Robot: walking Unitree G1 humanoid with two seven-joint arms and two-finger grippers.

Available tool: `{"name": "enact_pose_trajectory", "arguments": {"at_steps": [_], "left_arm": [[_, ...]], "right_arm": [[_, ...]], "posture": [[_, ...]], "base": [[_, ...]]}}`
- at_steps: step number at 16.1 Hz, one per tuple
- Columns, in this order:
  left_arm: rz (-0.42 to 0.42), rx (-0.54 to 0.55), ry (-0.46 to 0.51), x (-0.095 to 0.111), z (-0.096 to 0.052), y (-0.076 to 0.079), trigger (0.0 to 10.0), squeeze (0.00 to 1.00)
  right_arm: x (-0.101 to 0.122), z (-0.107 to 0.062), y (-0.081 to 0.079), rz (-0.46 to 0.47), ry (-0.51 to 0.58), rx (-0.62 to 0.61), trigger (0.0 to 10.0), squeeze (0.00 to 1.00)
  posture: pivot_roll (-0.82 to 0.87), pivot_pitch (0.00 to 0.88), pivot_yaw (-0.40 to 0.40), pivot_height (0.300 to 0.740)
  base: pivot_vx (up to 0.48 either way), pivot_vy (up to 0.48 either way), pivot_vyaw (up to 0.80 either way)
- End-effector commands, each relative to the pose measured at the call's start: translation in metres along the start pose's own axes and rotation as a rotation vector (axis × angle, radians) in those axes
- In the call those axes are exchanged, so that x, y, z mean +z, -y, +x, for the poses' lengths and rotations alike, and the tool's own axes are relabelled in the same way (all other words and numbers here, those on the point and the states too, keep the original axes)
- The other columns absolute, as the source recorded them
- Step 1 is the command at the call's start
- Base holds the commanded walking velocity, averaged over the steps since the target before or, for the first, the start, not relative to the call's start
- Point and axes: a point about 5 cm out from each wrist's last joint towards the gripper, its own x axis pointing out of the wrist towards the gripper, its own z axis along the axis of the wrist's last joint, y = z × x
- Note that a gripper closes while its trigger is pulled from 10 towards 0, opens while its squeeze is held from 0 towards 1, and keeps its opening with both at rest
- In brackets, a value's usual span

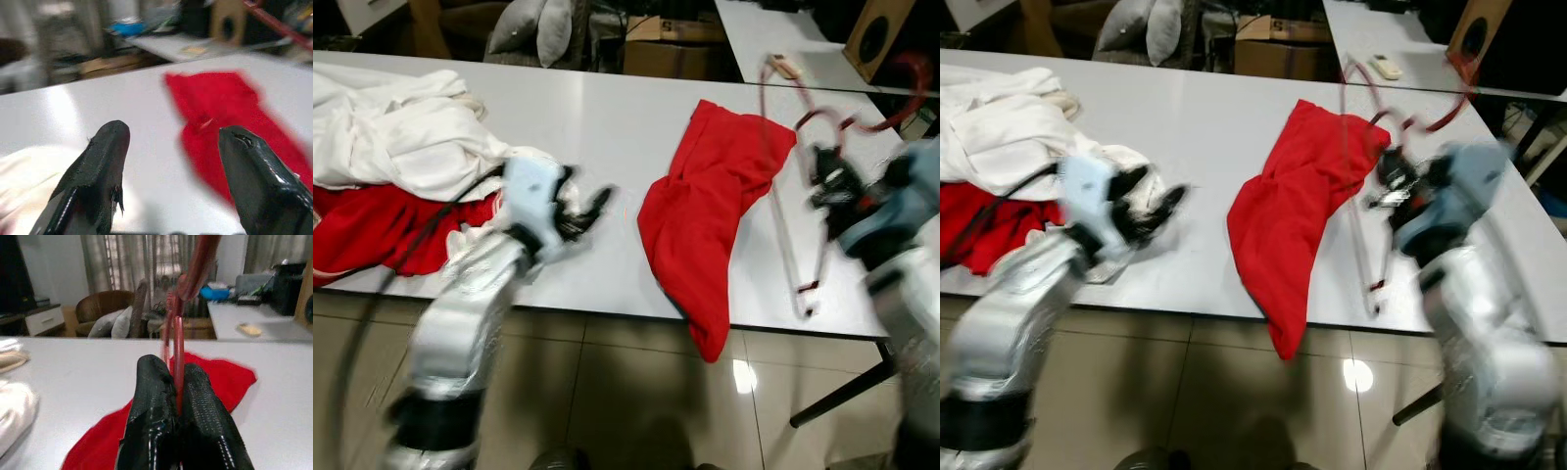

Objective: Hang hanger

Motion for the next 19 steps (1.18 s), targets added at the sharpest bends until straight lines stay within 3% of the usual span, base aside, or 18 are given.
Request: {"name": "enact_pose_trajectory", "arguments": {"at_steps": [1, 4, 6, 8, 19], "left_arm": [[0.010, 0.044, -0.036, -0.004, -0.005, -0.002, 10.0, 0.00], [-0.001, 0.088, -0.060, -0.009, -0.011, 0.001, 10.0, 0.00], [0.029, 0.076, -0.058, -0.006, -0.008, 0.006, 10.0, 0.00], [-0.013, 0.072, -0.027, 0.004, 0.002, 0.008, 10.0, 0.00], [-0.012, 0.052, -0.072, -0.007, -0.005, 0.017, 10.0, 0.00]], "right_arm": [[0.003, -0.003, -0.008, -0.014, 0.025, 0.014, 10.0, 0.00], [-0.005, -0.008, -0.023, 0.008, 0.022, 0.034, 10.0, 0.00], [-0.011, -0.010, -0.030, 0.004, 0.001, 0.027, 10.0, 0.00], [-0.018, -0.013, -0.035, 0.010, -0.023, 0.006, 10.0, 0.00], [-0.038, -0.027, -0.029, -0.002, -0.093, -0.069, 10.0, 0.00]], "posture": [[0.00, 0.055, -0.034, 0.740], [0.00, 0.058, -0.023, 0.740], [0.00, 0.053, -0.013, 0.740], [0.00, 0.059, -0.001, 0.740], [0.00, 0.051, -0.010, 0.740]], "base": [[0.000, 0.000, 0.00], [0.000, 0.080, 0.00], [0.000, 0.247, 0.00], [0.000, 0.244, 0.00], [0.000, 0.245, 0.00]]}}
